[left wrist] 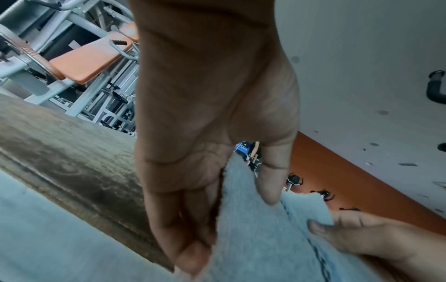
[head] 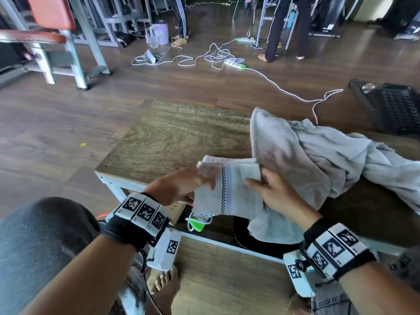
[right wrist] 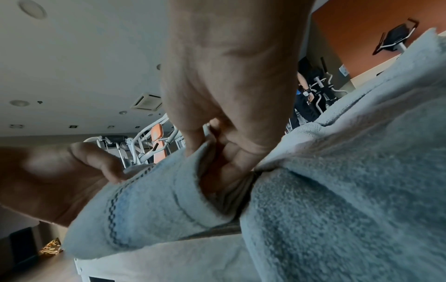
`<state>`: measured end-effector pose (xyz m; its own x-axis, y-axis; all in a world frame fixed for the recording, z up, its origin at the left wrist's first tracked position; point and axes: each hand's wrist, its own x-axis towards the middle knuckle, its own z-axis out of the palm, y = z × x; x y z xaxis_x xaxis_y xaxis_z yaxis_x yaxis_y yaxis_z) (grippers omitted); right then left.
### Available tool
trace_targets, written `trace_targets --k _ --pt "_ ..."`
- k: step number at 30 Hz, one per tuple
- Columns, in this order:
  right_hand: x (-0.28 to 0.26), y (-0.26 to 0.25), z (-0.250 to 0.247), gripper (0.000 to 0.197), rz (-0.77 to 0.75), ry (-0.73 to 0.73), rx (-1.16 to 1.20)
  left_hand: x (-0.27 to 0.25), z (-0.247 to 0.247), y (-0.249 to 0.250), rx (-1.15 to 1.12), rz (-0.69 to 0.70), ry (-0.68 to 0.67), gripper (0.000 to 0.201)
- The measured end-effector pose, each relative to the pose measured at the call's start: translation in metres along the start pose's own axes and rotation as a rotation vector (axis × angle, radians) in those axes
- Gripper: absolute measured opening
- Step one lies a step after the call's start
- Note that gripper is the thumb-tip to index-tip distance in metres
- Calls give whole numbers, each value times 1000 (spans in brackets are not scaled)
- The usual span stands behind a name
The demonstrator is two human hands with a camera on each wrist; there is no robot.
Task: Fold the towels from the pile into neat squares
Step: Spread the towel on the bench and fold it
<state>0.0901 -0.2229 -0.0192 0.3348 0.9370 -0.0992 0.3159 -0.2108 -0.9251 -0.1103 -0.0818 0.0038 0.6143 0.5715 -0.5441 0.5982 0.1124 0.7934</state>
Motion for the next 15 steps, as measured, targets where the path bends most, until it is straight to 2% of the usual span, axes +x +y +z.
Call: trace_targets --k 6,10,13,15 --pt "7 8 6 21 220 -26 -60 2 5 2 134 -6 148 35" --pt "11 6 3 49 263 -9 -72 10 4 7 107 19 222 37" --pt "17 4 1 39 240 99 -13 17 7 16 120 99 305 26" --pt "20 5 -2 30 222 194 -6 24 8 19 66 93 363 42"
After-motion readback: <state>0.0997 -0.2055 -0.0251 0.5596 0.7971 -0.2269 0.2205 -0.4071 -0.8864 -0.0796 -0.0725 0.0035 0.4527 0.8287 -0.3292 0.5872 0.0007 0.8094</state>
